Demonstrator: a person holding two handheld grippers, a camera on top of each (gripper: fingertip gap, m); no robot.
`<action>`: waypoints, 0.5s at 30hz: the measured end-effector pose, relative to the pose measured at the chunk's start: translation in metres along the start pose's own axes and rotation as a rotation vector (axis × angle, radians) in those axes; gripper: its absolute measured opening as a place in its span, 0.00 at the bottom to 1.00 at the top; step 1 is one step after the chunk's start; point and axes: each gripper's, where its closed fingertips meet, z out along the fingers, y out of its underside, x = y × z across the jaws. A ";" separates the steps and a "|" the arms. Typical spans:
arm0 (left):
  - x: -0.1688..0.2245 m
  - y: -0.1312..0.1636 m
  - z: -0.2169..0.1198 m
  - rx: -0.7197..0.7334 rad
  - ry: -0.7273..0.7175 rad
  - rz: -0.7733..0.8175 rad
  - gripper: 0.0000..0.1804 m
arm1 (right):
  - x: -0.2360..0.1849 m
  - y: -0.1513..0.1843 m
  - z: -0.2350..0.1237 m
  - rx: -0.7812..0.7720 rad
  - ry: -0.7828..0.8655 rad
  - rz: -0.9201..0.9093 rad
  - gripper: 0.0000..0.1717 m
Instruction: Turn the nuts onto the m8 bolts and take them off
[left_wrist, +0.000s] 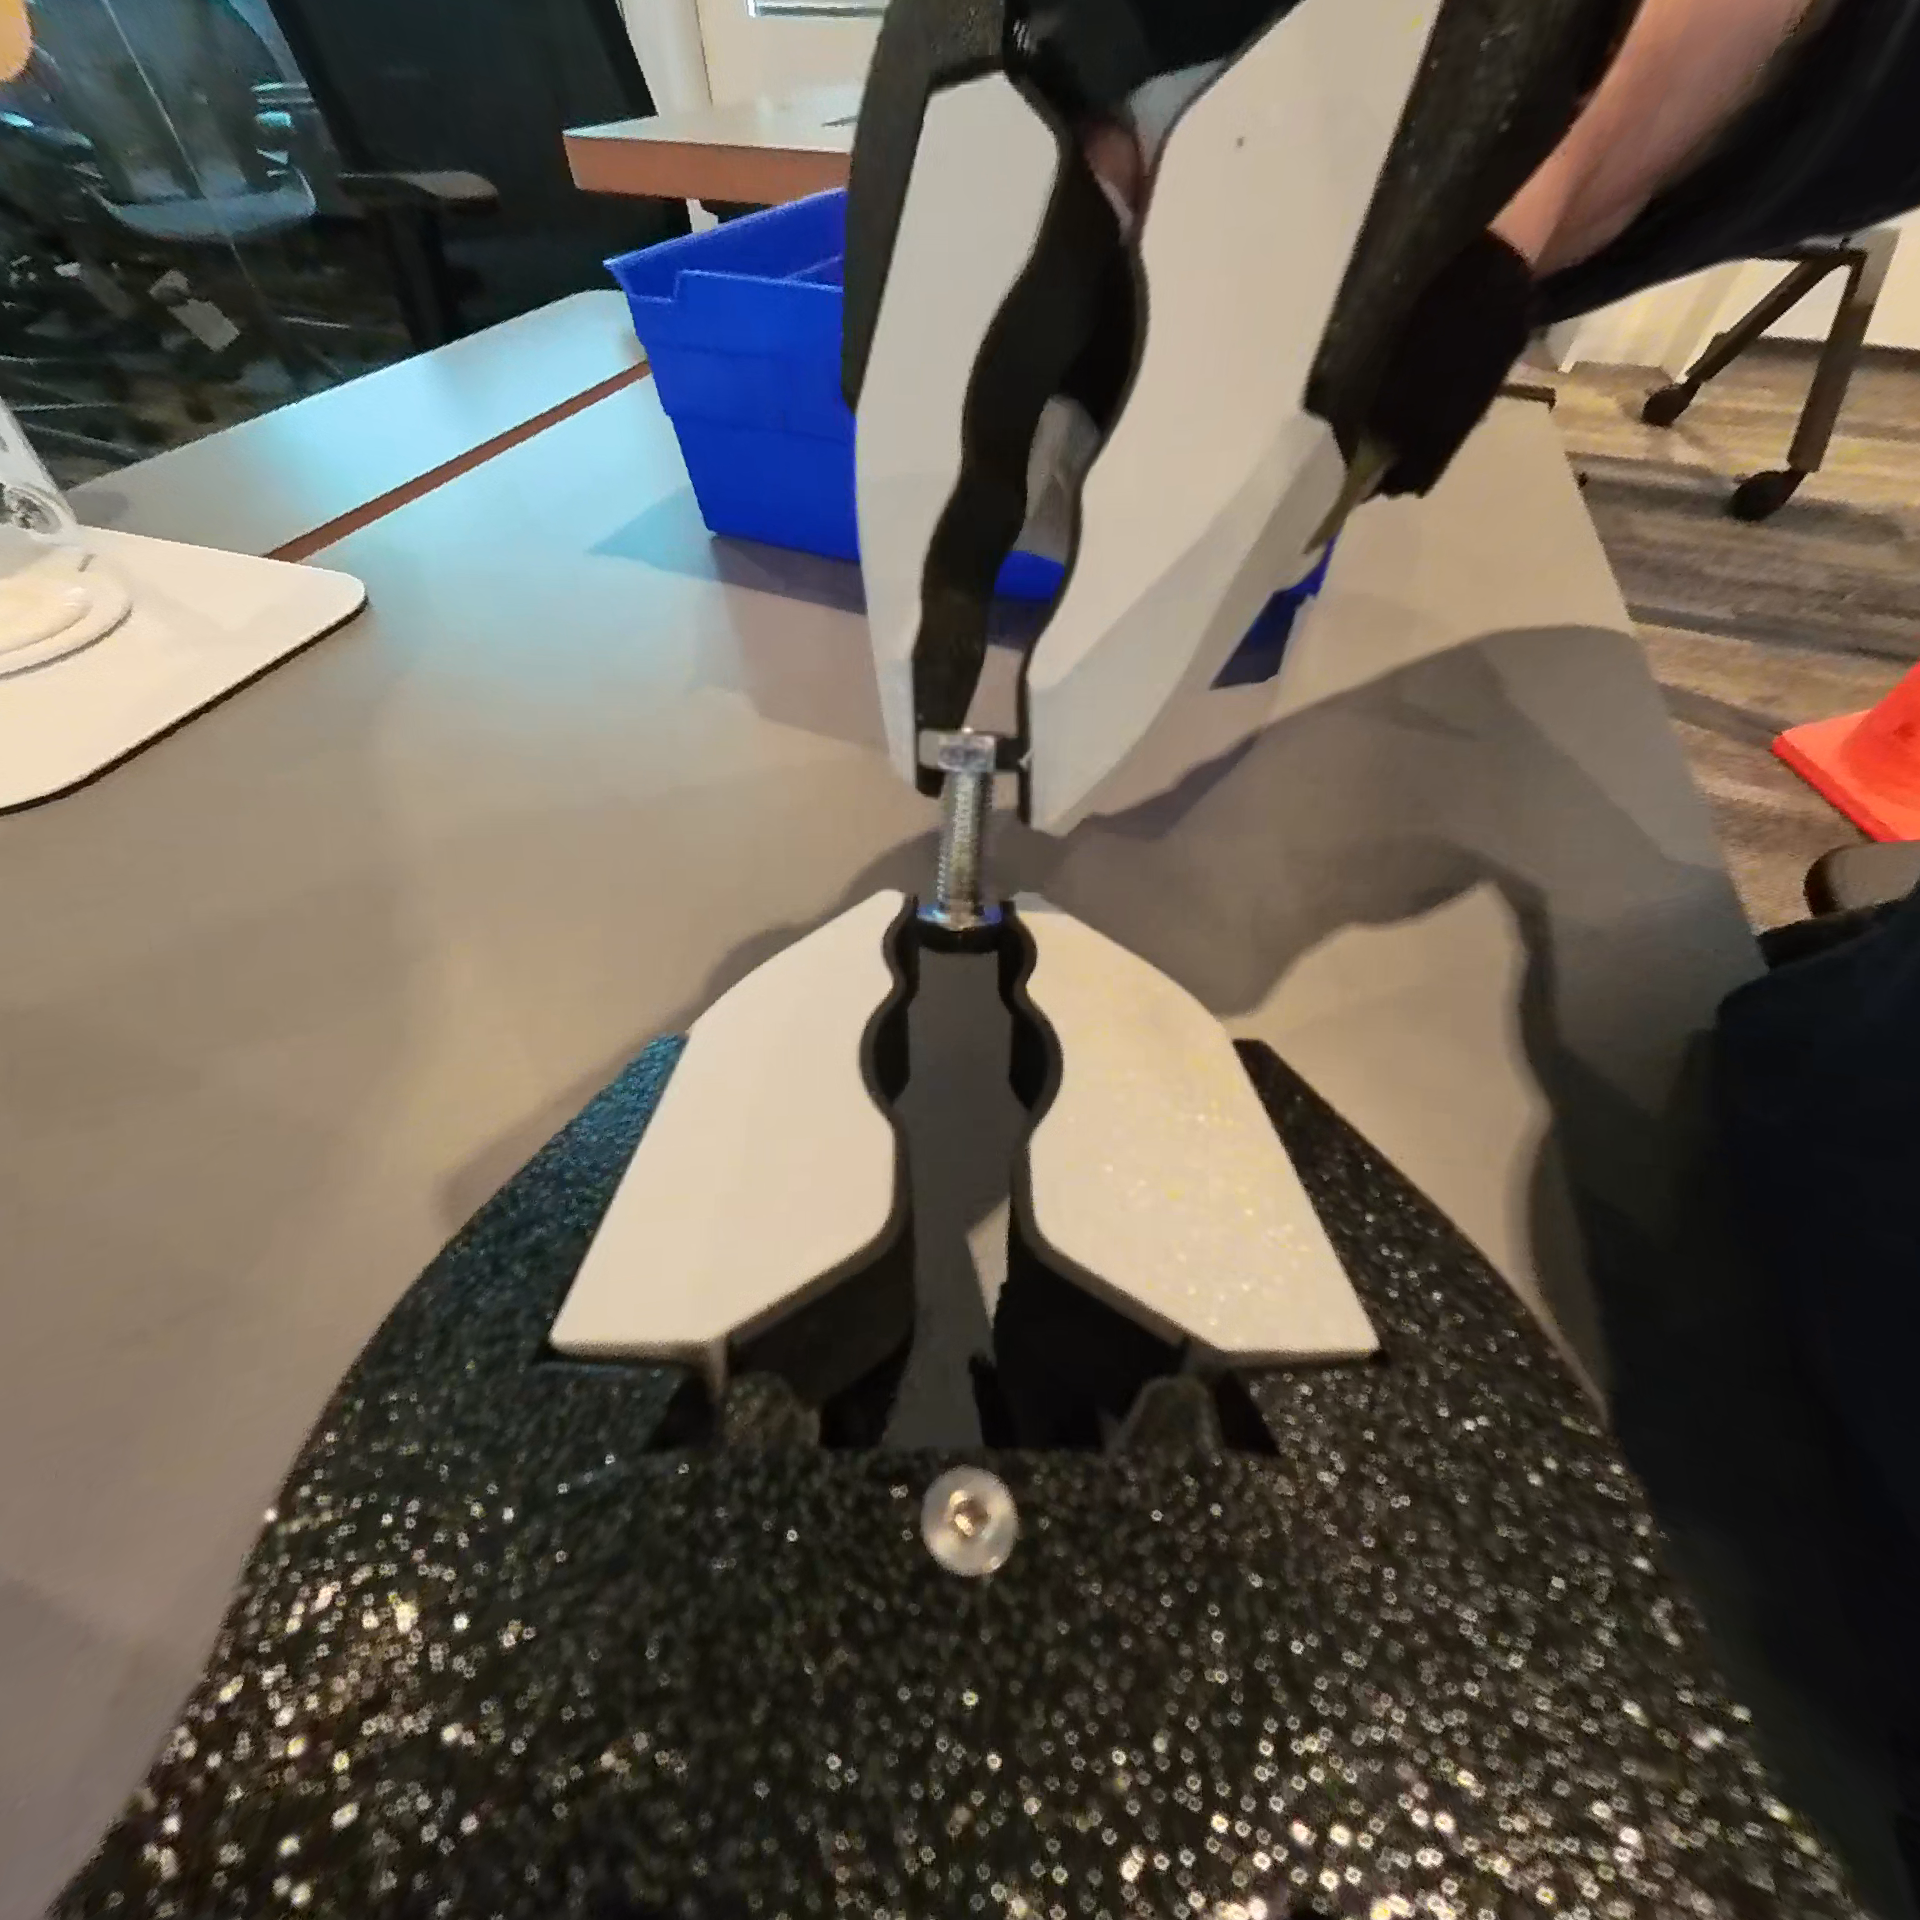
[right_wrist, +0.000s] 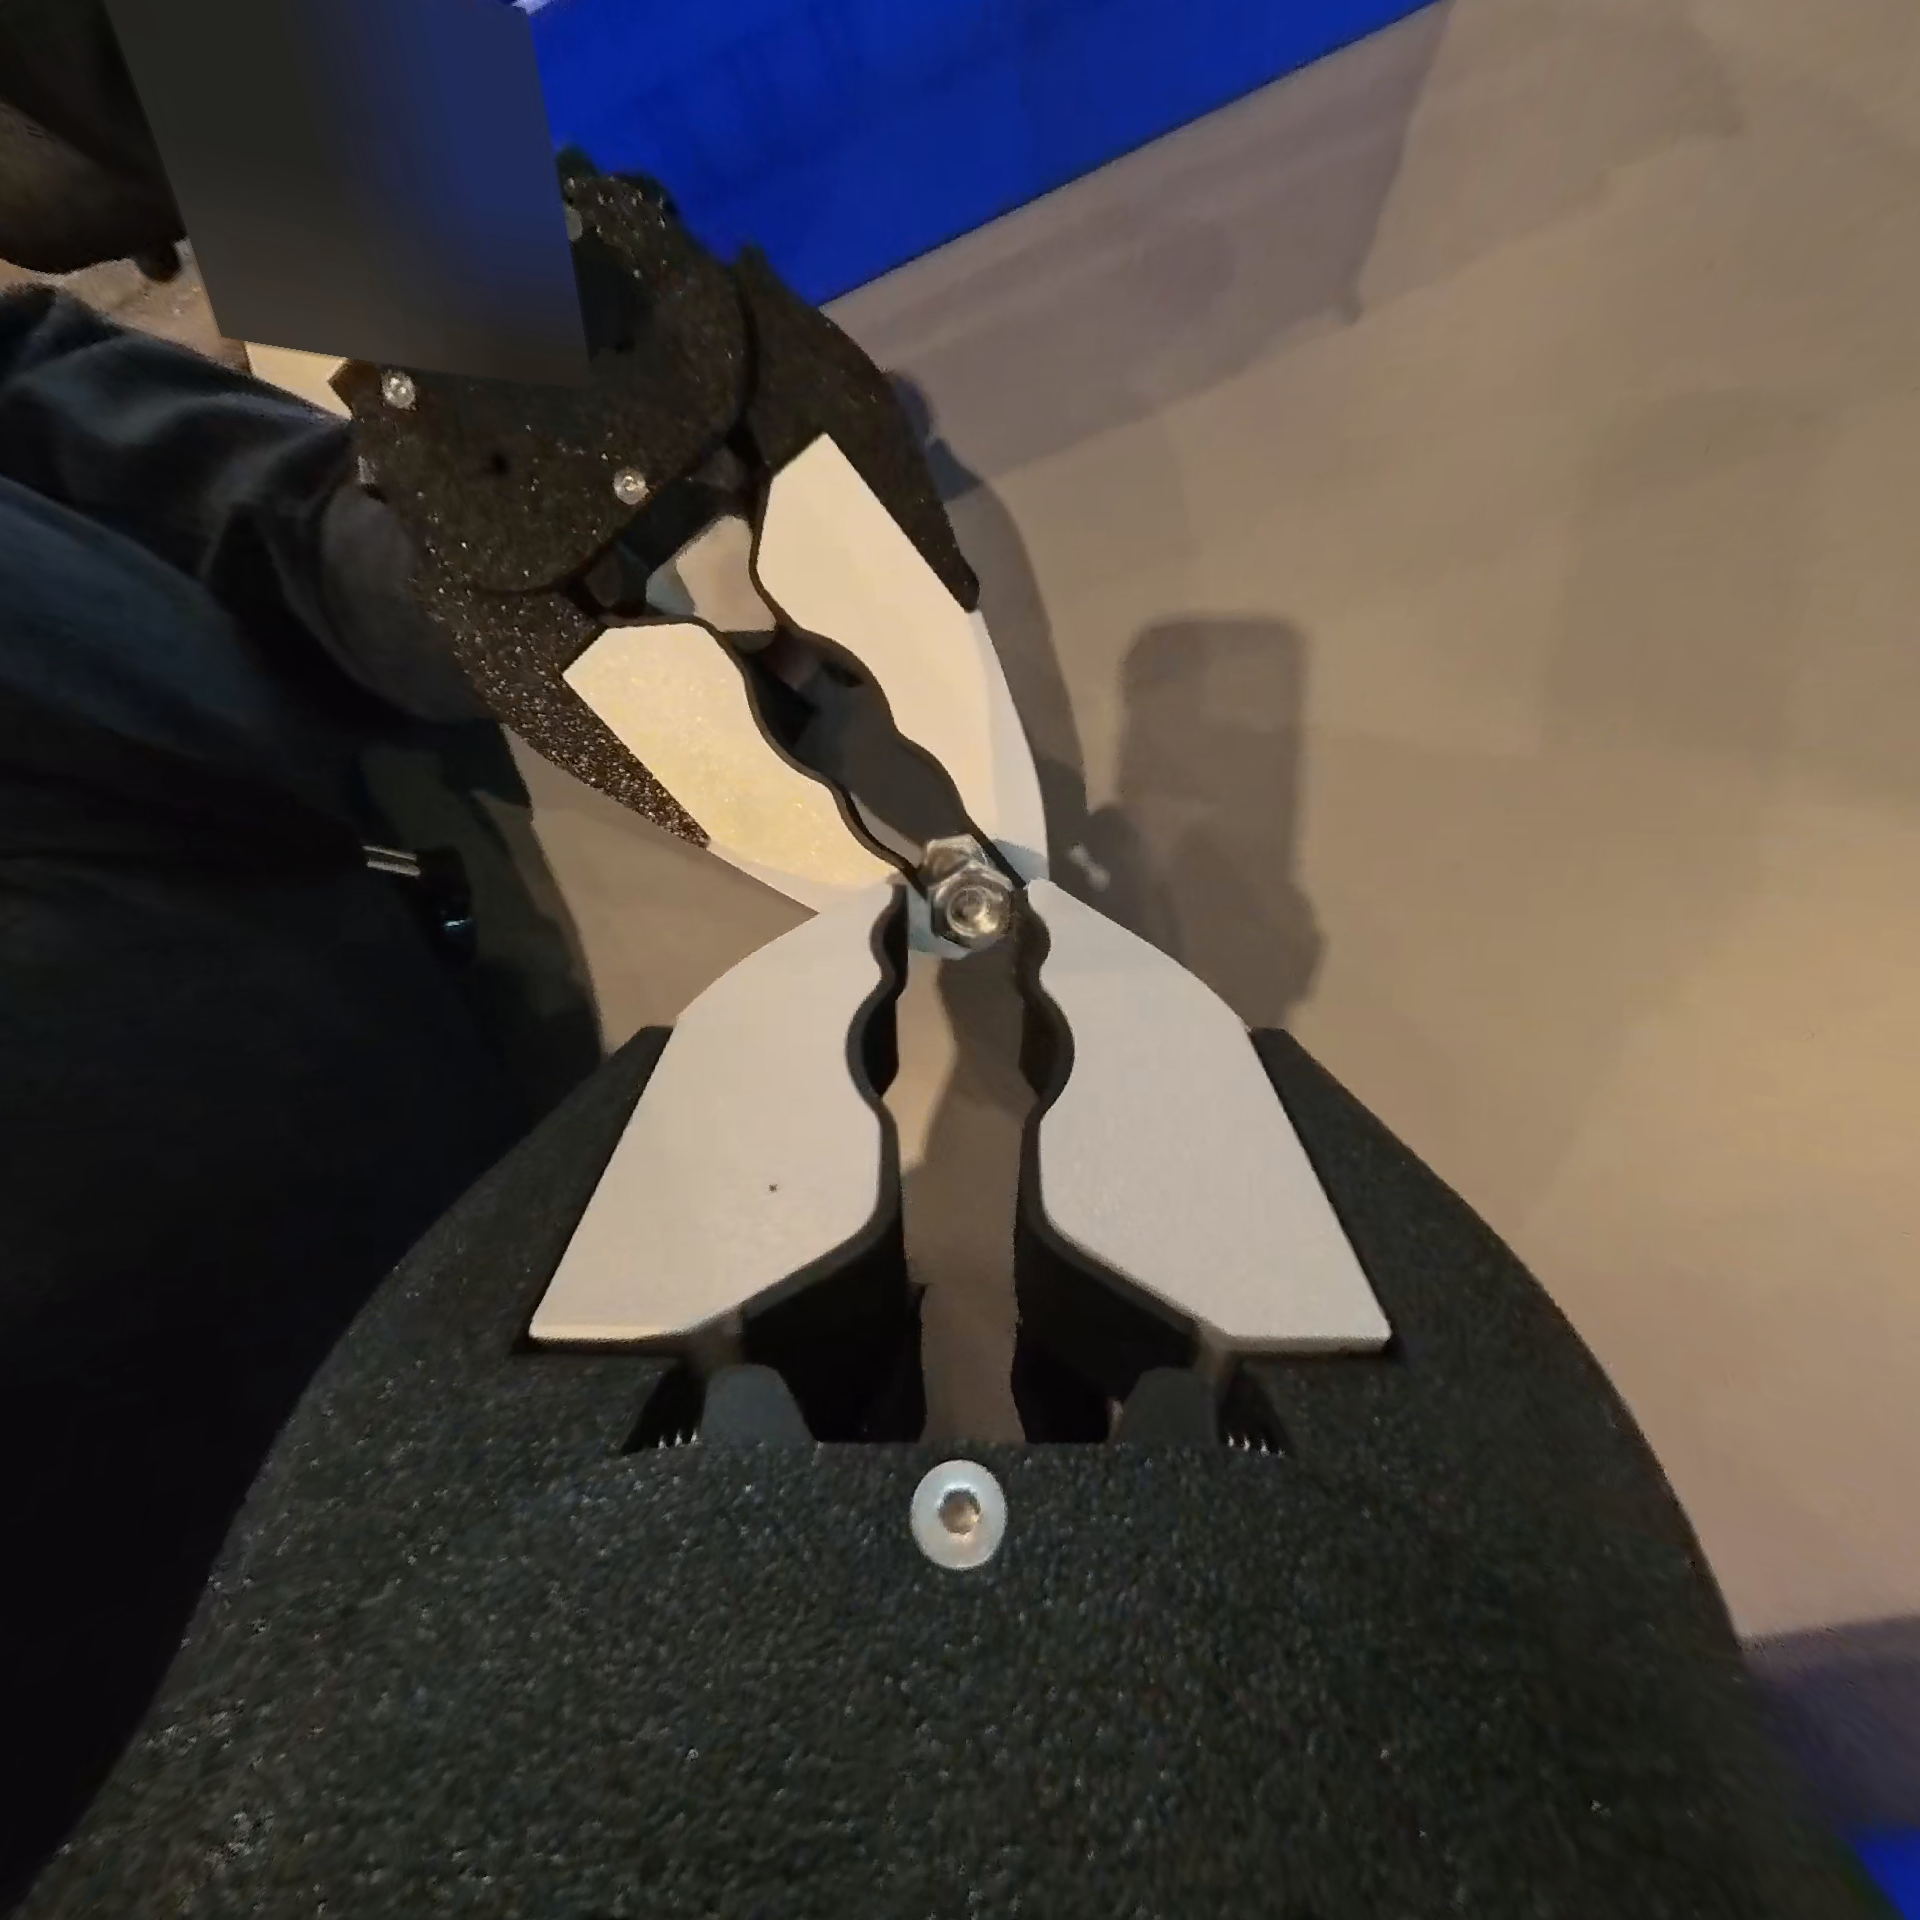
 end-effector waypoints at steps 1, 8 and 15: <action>0.000 0.000 0.000 0.001 0.001 0.002 0.08 | 0.001 0.000 0.000 0.001 0.012 -0.018 0.09; -0.001 -0.007 -0.004 0.054 -0.005 -0.011 0.08 | 0.000 -0.008 -0.007 0.043 0.032 -0.040 0.19; 0.005 -0.048 -0.030 0.387 0.130 -0.106 0.08 | -0.022 -0.063 -0.034 0.591 -0.049 -0.103 0.34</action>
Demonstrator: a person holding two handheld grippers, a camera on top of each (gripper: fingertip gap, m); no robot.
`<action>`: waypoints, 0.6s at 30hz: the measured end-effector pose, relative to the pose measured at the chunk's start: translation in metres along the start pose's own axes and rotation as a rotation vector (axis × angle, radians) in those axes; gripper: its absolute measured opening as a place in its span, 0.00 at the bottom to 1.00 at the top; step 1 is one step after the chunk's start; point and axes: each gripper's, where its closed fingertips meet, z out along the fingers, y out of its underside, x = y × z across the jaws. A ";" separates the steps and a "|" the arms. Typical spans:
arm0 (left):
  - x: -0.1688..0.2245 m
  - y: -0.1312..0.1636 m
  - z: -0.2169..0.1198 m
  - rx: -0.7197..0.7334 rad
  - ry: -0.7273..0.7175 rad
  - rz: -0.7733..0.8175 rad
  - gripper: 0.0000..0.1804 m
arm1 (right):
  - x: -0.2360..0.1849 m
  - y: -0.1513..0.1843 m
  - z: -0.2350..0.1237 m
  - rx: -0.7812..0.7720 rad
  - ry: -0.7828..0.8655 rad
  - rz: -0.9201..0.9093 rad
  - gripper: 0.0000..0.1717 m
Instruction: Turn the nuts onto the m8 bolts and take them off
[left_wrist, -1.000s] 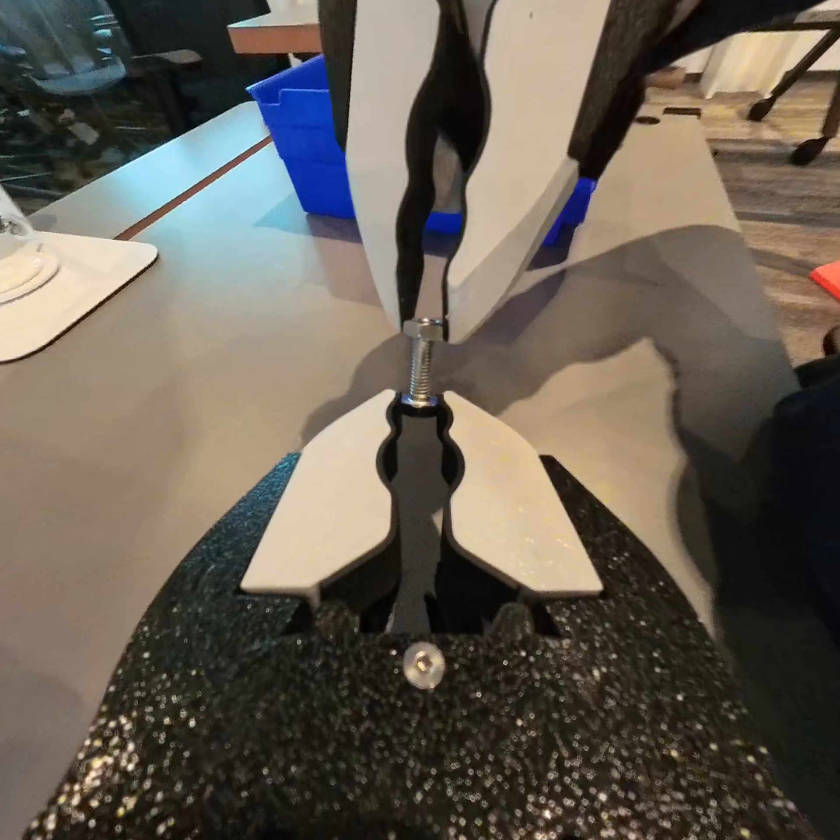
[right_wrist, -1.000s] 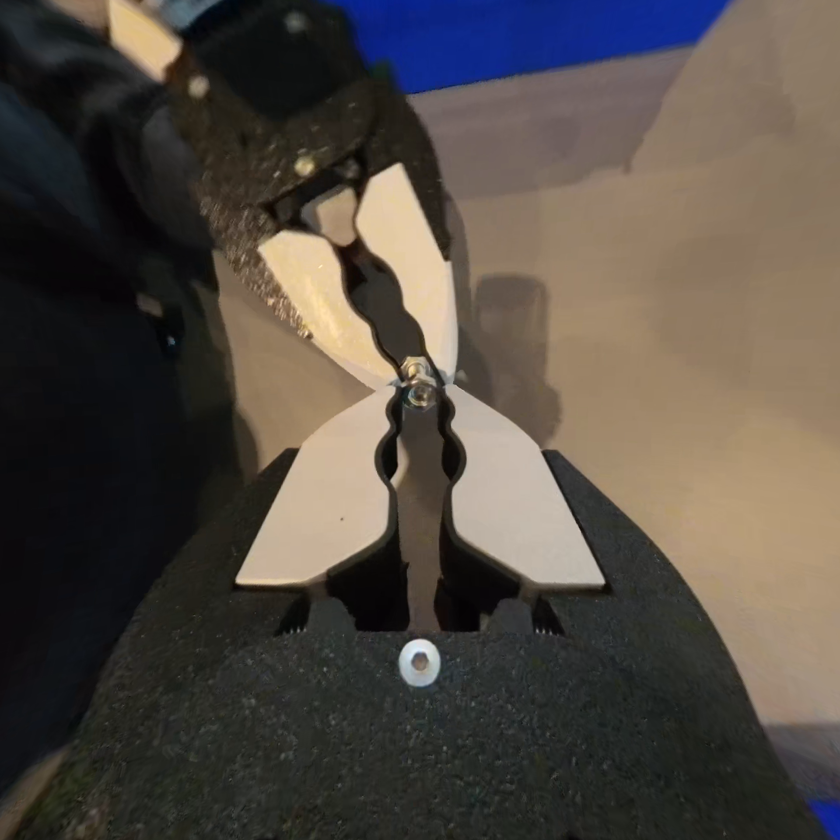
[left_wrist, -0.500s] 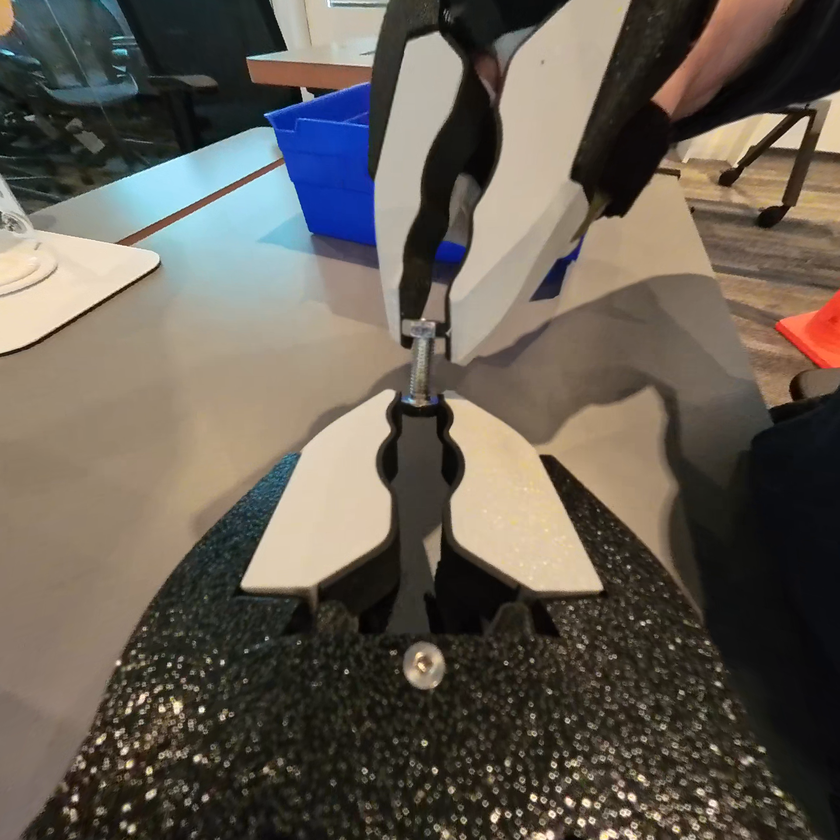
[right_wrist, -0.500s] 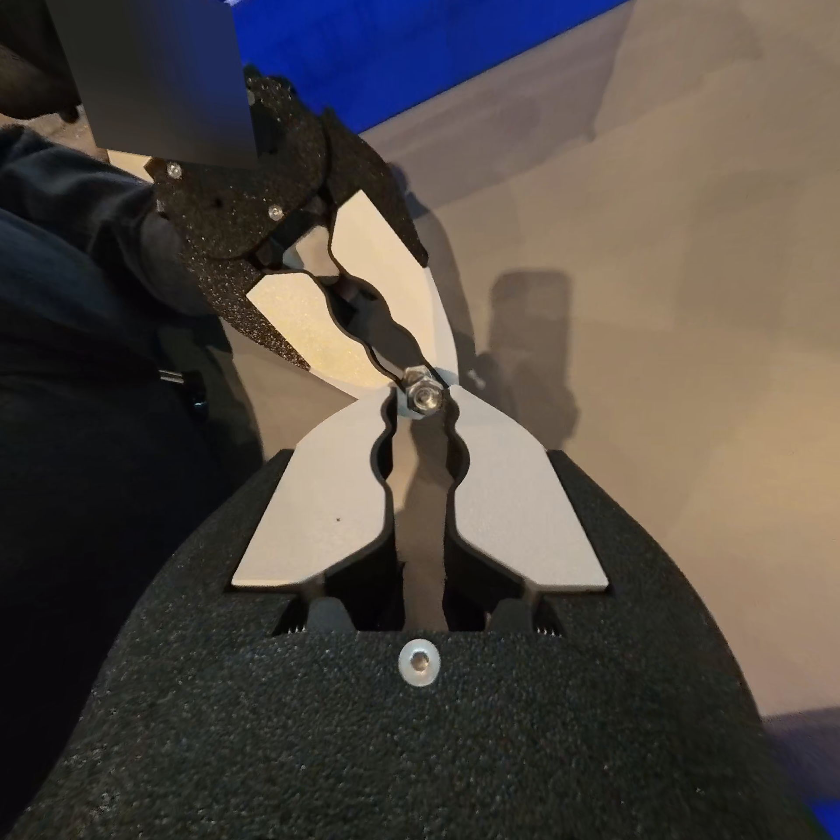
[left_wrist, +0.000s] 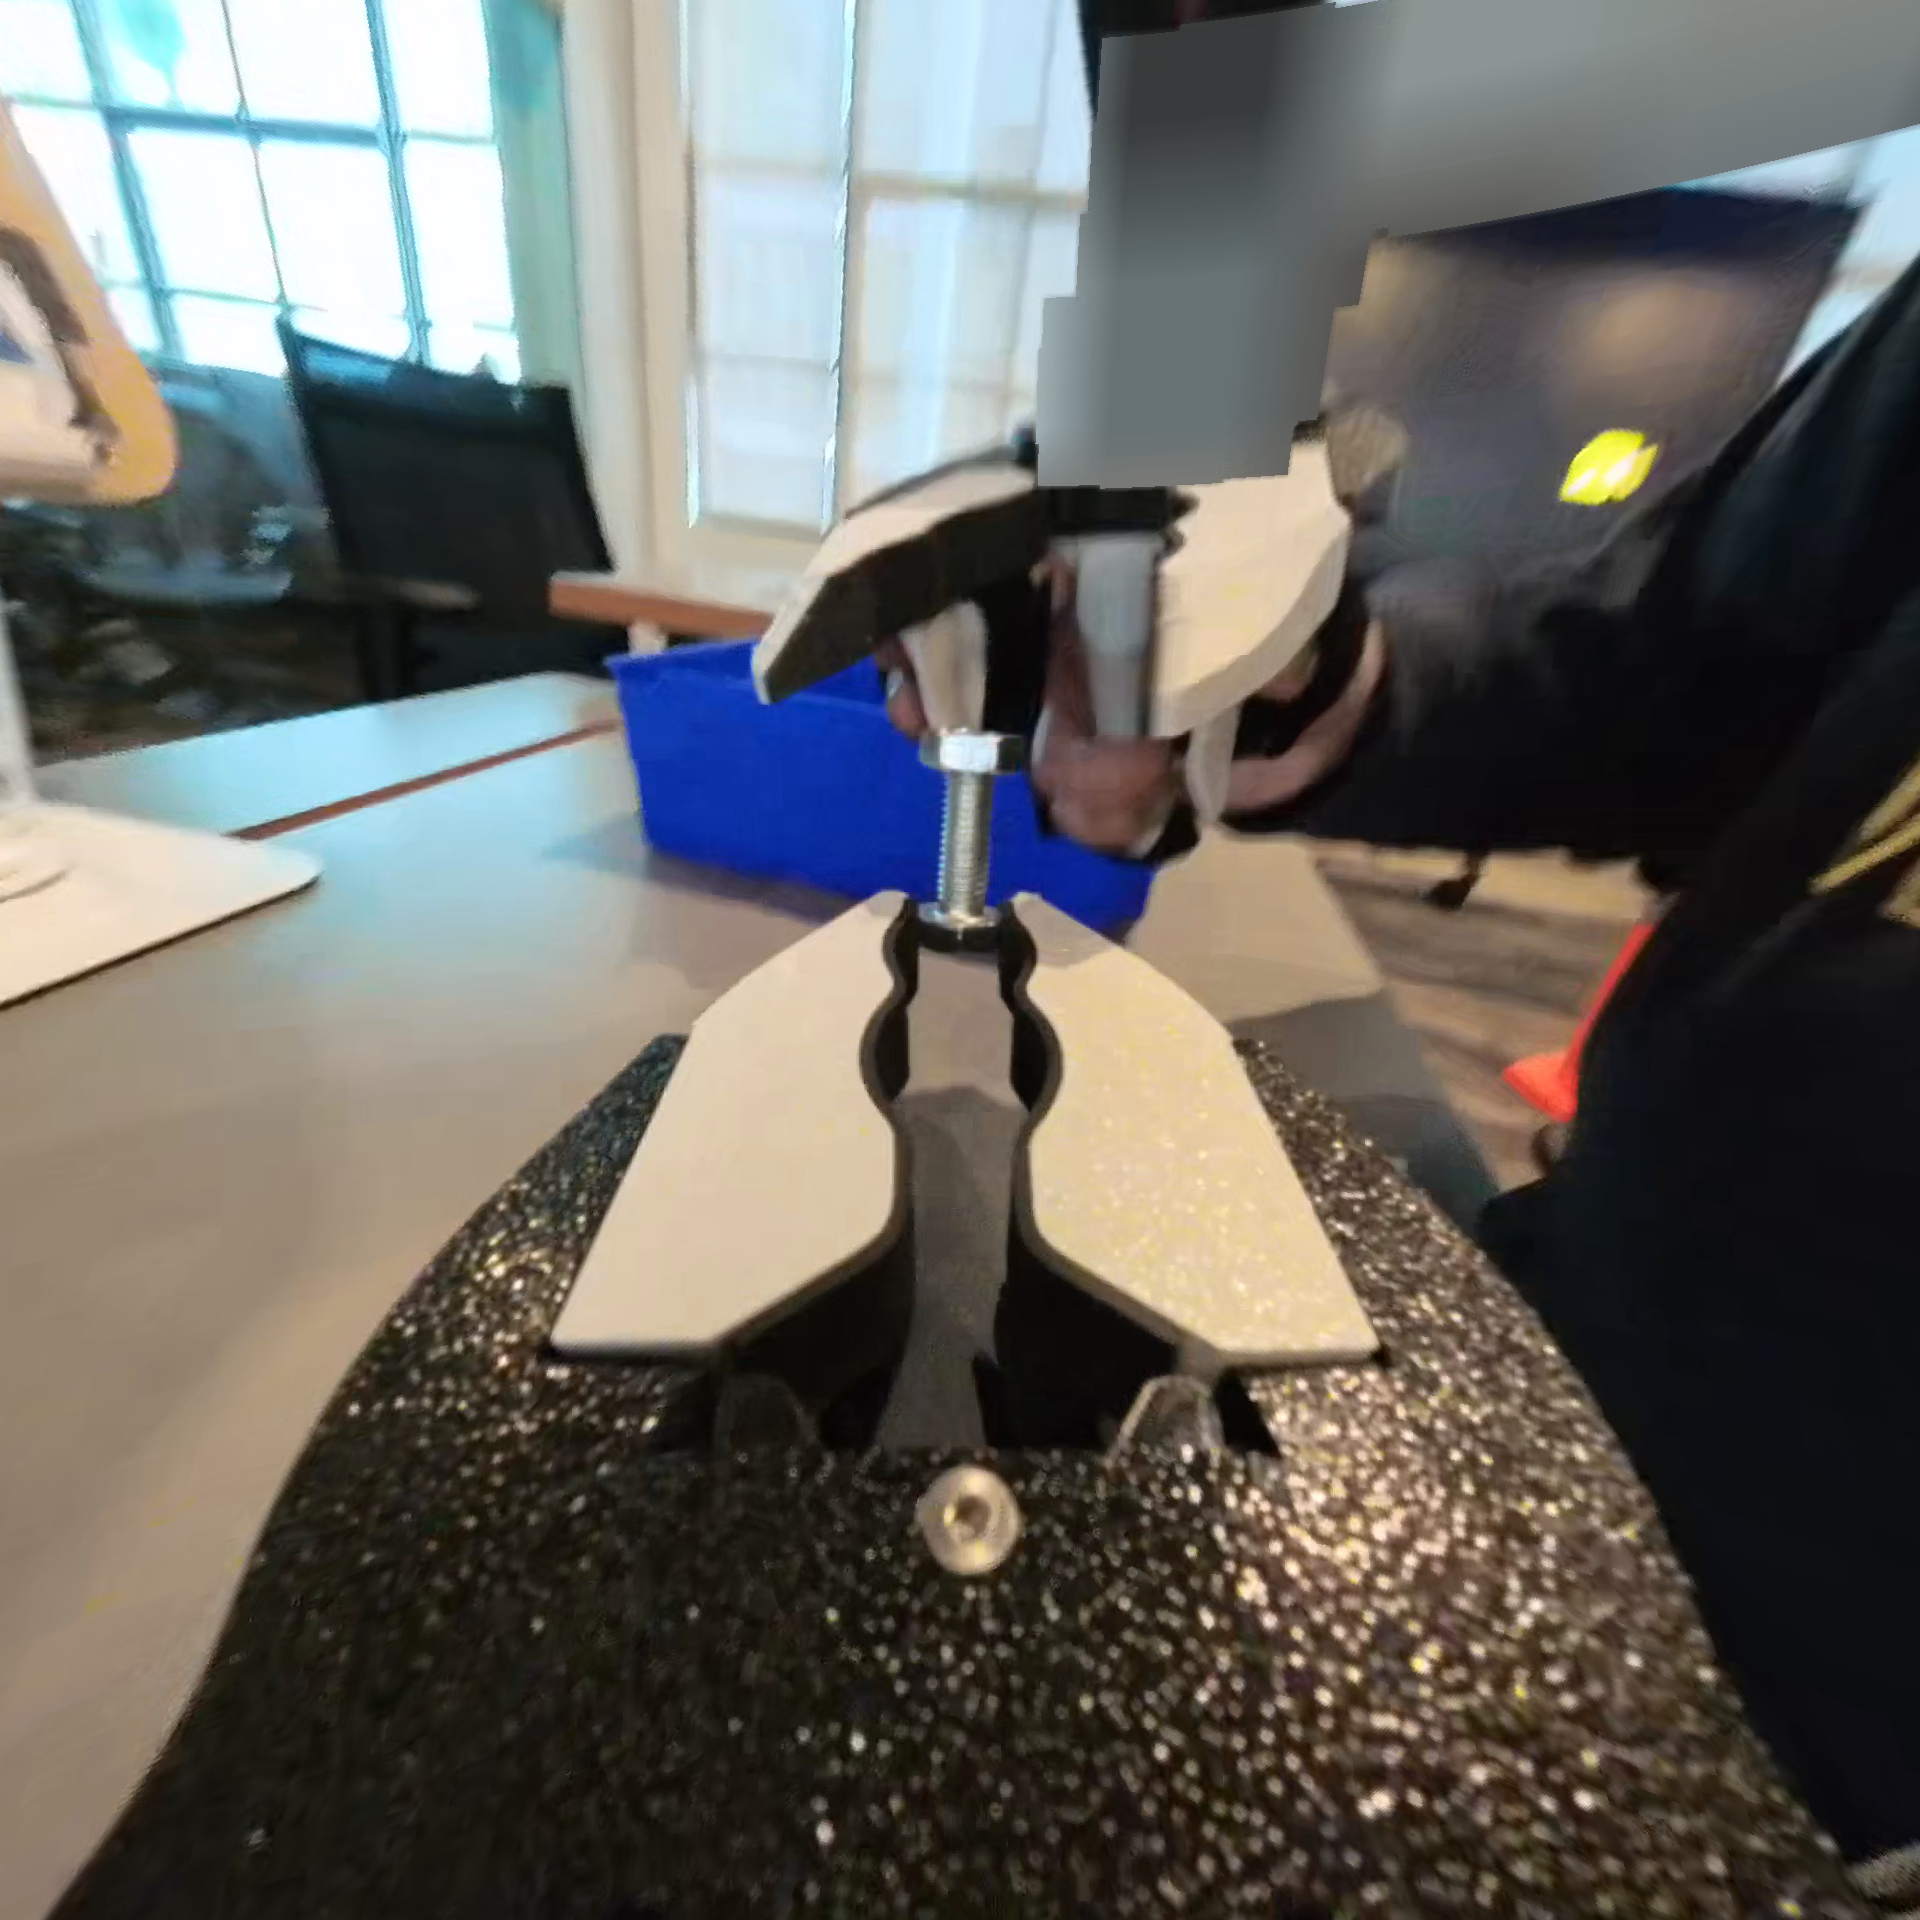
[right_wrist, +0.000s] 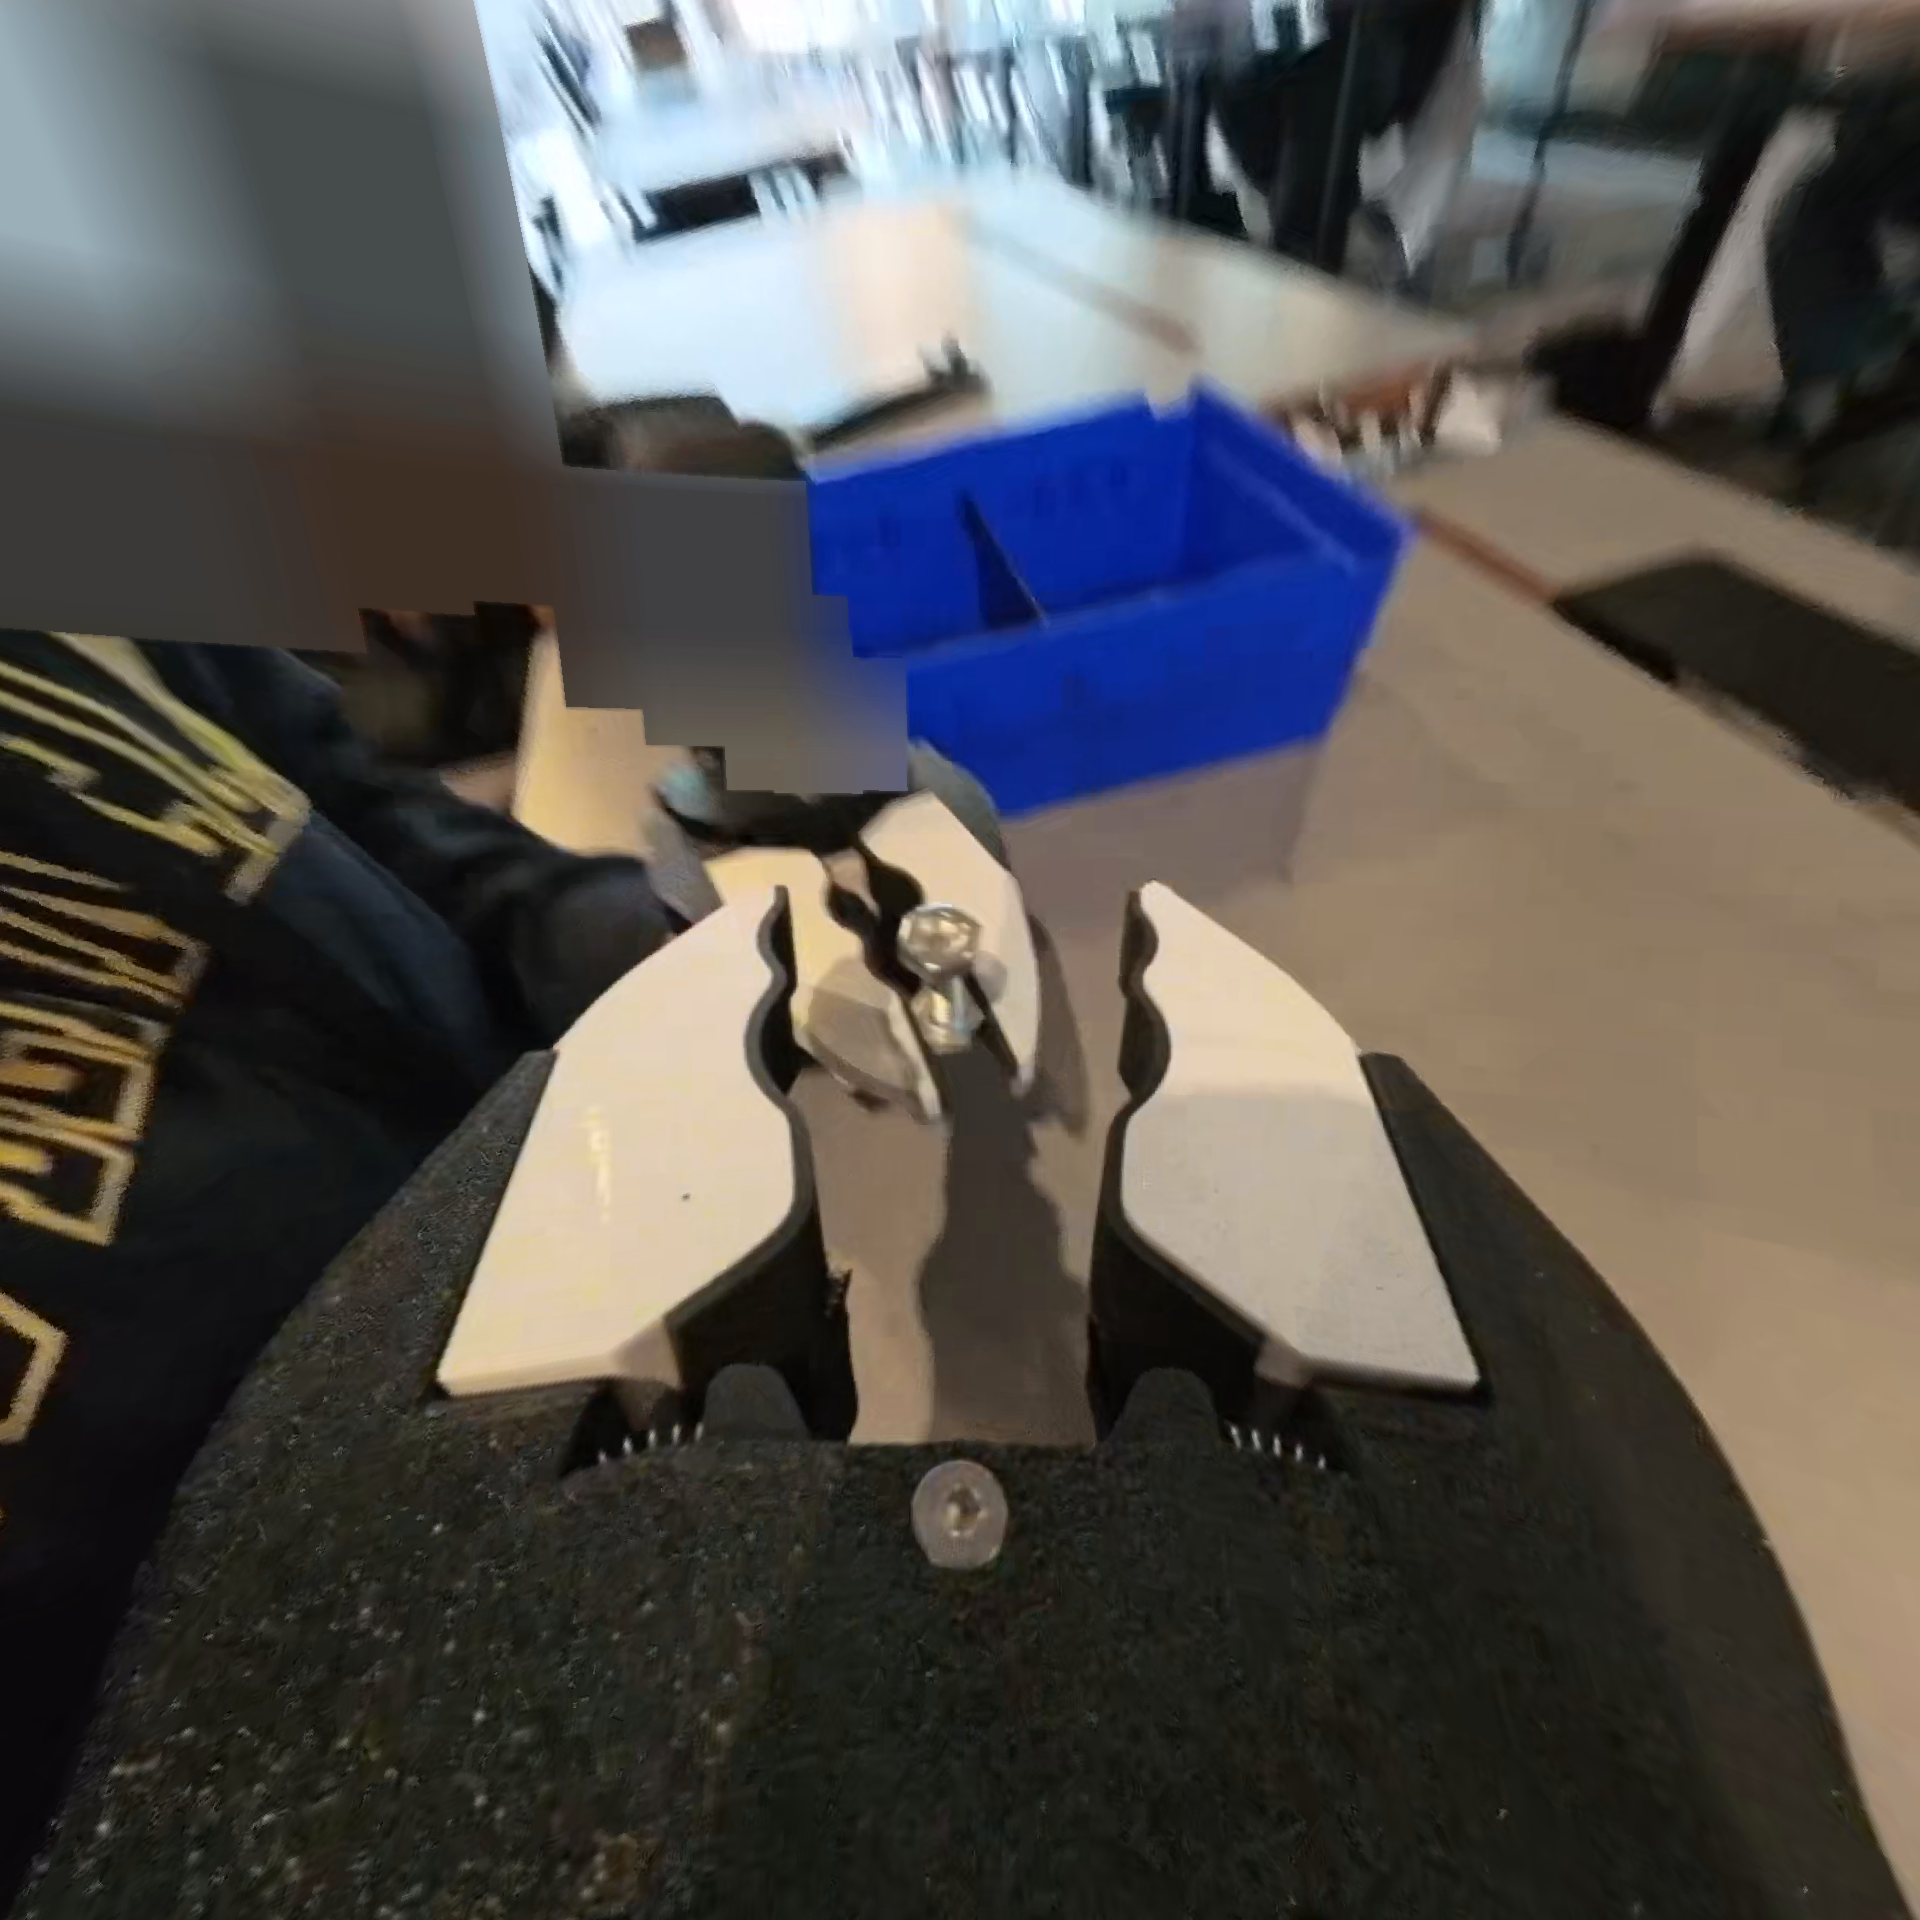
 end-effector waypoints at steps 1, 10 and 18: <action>0.003 -0.004 -0.002 0.036 0.035 -0.021 0.08 | -0.008 -0.006 0.002 0.078 -0.049 0.000 0.35; 0.013 -0.012 -0.005 0.121 0.158 -0.096 0.08 | -0.026 -0.008 0.007 0.208 -0.161 -0.043 0.31; 0.010 -0.011 -0.006 0.123 0.148 -0.103 0.08 | -0.023 -0.002 -0.004 0.181 -0.148 -0.070 0.27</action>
